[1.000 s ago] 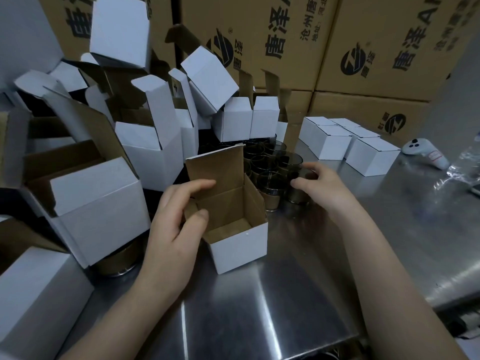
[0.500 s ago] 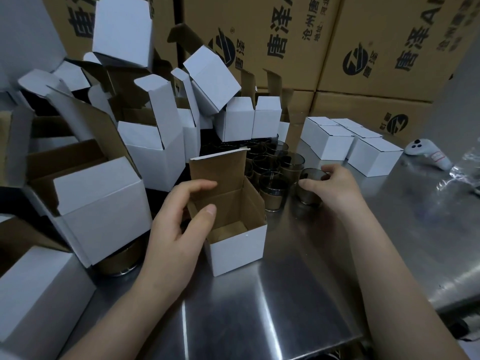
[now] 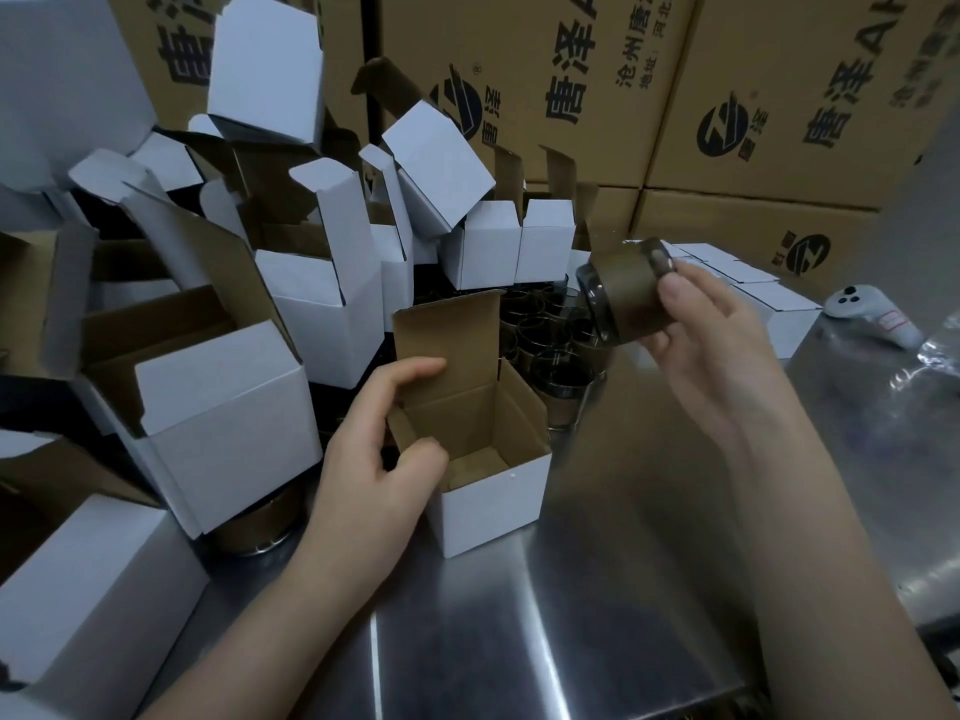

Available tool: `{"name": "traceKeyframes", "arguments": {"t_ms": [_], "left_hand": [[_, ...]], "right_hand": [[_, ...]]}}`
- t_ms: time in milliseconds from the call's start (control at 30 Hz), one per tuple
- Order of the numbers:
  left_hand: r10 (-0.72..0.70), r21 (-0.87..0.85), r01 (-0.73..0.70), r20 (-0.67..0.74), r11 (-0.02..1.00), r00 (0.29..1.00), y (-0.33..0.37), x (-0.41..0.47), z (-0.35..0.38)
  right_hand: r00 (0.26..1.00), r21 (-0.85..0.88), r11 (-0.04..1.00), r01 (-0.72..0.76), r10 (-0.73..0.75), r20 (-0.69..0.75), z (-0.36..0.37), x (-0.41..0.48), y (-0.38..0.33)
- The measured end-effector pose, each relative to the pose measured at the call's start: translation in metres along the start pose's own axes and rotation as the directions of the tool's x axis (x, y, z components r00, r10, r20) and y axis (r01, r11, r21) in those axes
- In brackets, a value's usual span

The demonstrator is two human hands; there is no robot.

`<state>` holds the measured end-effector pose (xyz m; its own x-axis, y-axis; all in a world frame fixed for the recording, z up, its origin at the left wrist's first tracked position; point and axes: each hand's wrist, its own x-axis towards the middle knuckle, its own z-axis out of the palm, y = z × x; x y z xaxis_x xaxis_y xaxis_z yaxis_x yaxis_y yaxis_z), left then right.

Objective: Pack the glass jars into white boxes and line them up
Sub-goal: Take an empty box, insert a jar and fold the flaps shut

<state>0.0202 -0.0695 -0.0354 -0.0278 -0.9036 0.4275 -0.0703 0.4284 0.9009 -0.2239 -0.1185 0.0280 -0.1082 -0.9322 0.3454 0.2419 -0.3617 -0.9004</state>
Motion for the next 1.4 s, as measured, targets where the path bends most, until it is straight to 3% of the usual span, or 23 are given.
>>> {"name": "traceKeyframes", "arguments": {"t_ms": [167, 333, 500, 733, 900, 1200, 1400], "left_hand": [[-0.018, -0.002, 0.018, 0.025, 1.0, 1.0, -0.001, 0.001, -0.002], [-0.017, -0.045, 0.018, 0.027, 0.999, 1.0, -0.004, 0.001, -0.002], [-0.007, -0.113, 0.01, 0.028, 0.994, 1.0, -0.005, 0.001, -0.002], [0.009, -0.042, -0.006, 0.076, 0.999, 0.997, -0.007, 0.003, -0.004], [0.007, -0.054, -0.002, 0.081, 0.999, 0.997, -0.006, 0.002, -0.003], [0.0, -0.054, 0.003, 0.057, 0.999, 0.998, -0.007, 0.003, -0.003], [-0.001, -0.033, 0.003, 0.045, 0.999, 0.999, -0.007, 0.002, -0.002]], "right_hand": [[0.906, 0.044, 0.999, -0.011, -0.009, 0.424, 0.032, -0.012, -0.012], [0.789, -0.055, 0.998, 0.032, 0.009, 0.615, 0.072, -0.023, -0.012], [0.786, -0.4, 0.902, 0.16, 0.129, 0.605, 0.079, -0.019, -0.014], [0.794, -0.614, 0.764, 0.198, 0.242, 0.558, 0.064, -0.015, -0.021], [0.798, -0.769, 0.612, 0.183, 0.364, 0.48, 0.066, -0.016, -0.019], [0.821, -0.881, 0.277, 0.383, 0.335, 0.462, 0.09, -0.032, -0.014], [0.828, -0.907, 0.174, 0.385, 0.368, 0.422, 0.104, -0.031, -0.008]]}}
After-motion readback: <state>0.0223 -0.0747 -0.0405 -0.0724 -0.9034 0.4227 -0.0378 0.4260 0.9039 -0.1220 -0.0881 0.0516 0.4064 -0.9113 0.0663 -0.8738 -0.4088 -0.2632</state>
